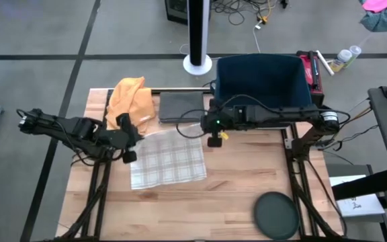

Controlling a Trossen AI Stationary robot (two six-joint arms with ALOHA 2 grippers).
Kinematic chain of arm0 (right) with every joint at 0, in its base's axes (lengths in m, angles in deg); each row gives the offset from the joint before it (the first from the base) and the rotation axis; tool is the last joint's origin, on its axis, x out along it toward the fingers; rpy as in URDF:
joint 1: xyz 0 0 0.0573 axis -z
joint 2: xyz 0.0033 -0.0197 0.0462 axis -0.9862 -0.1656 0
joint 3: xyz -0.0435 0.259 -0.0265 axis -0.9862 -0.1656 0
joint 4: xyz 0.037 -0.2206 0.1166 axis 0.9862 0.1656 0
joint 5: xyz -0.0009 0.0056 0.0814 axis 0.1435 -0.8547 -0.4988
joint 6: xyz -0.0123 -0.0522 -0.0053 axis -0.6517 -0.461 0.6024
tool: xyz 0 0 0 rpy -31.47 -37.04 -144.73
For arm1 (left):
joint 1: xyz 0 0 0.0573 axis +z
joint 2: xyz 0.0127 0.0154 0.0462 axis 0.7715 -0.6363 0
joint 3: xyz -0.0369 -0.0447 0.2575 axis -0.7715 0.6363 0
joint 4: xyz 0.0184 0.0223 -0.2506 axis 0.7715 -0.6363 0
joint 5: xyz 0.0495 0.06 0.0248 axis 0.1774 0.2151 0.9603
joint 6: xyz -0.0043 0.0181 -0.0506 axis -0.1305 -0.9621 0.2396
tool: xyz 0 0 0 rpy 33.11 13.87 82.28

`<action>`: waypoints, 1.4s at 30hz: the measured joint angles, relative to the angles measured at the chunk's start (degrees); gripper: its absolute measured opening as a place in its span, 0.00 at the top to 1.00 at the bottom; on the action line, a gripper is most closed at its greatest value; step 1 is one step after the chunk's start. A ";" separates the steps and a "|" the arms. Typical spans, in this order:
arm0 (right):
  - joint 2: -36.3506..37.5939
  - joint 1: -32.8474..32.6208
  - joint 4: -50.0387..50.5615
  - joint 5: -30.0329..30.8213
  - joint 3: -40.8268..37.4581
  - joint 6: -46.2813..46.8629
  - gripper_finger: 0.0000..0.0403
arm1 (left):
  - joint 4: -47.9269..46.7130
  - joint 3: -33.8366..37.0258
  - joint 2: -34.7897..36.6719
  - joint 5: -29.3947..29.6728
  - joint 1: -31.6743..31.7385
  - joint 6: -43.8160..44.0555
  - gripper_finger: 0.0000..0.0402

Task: Fold kitchen towel into neat rectangle
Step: Fold the white patterned towel

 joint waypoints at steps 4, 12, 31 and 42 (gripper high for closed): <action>-0.81 -2.19 -1.16 0.50 -1.81 1.25 0.98 | -2.28 1.88 -2.58 -1.46 -0.02 1.81 1.00; -1.76 -7.52 0.37 -5.93 -3.10 9.30 0.98 | -2.04 3.65 -7.29 -8.18 -0.70 3.53 0.99; -2.36 -9.62 4.63 -0.86 0.24 10.93 0.98 | 2.31 3.95 -11.64 -10.58 -1.79 1.59 0.99; -4.20 -10.84 0.94 3.91 2.90 10.07 0.98 | -4.89 0.65 -10.91 -5.13 -1.79 1.83 0.99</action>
